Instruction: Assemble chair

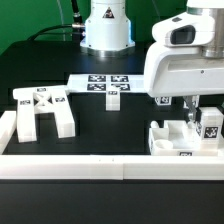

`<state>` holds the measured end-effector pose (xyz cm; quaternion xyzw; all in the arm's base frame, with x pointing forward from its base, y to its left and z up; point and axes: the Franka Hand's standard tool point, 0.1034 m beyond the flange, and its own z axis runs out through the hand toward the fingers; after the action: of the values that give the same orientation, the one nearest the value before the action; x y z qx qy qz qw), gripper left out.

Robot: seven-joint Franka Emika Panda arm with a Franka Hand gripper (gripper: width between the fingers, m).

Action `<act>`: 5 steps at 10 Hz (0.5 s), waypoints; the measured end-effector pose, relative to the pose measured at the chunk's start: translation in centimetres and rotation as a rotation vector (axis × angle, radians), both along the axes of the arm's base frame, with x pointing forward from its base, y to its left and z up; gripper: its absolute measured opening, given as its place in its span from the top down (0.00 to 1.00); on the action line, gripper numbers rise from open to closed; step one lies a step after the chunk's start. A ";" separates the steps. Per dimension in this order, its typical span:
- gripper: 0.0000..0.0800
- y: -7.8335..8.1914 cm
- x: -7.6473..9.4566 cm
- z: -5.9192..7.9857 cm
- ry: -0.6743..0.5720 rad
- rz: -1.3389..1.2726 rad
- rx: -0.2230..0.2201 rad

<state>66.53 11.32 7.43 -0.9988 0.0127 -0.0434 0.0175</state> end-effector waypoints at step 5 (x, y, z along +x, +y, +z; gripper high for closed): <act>0.64 -1.7 0.2 0.0 -0.014 -0.424 0.025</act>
Offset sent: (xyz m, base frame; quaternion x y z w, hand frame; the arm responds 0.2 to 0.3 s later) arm -0.0116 -0.0029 -0.0046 0.0137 0.0108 0.2768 0.9608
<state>66.72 9.62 7.40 -0.9732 0.2228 -0.0527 0.0206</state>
